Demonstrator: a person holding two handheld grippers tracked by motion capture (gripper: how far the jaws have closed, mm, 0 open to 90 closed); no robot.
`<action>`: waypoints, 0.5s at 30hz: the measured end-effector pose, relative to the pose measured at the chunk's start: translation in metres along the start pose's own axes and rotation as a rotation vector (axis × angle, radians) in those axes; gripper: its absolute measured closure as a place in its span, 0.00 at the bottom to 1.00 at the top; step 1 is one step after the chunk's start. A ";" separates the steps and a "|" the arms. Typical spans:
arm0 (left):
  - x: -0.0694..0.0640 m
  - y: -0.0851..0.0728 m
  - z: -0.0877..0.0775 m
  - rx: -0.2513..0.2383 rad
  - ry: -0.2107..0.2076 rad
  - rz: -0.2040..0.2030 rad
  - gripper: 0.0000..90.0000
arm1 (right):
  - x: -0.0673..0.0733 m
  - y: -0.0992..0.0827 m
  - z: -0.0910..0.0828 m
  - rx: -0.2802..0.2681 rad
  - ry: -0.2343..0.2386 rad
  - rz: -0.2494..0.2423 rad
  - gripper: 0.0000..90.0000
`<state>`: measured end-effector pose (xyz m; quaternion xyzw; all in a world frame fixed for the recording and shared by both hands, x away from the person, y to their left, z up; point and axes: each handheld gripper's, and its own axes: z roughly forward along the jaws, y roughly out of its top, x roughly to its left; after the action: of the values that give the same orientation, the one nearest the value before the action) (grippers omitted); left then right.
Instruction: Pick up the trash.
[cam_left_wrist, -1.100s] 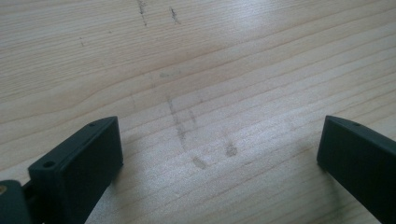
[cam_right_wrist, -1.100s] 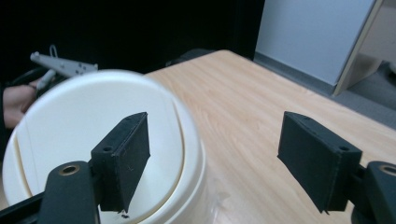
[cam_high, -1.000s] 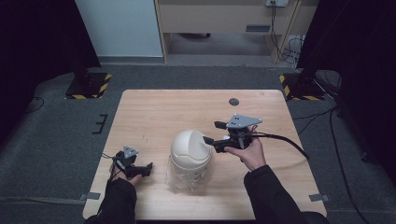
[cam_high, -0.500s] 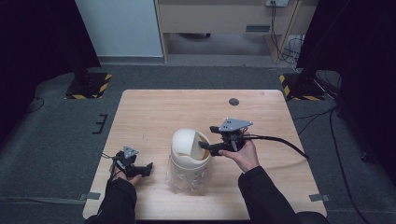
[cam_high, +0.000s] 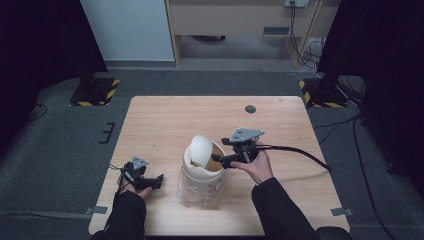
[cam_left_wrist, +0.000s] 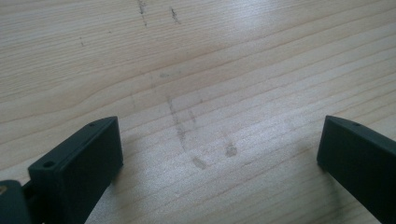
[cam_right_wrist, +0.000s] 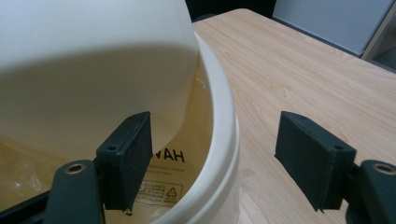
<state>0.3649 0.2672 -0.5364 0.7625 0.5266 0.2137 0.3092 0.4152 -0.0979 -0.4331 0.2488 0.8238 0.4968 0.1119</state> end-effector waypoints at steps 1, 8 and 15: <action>0.000 0.000 0.000 0.000 0.000 0.000 0.00 | 0.000 0.001 -0.001 -0.004 0.000 0.000 0.31; 0.000 0.000 0.000 0.000 0.000 0.000 0.00 | -0.007 0.007 -0.022 -0.043 -0.017 0.000 0.31; 0.000 0.000 0.000 0.000 0.000 0.001 0.00 | -0.022 0.003 -0.045 -0.059 -0.073 0.008 0.29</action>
<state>0.3649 0.2672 -0.5364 0.7626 0.5265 0.2138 0.3090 0.4158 -0.1427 -0.4101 0.2668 0.8032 0.5119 0.1470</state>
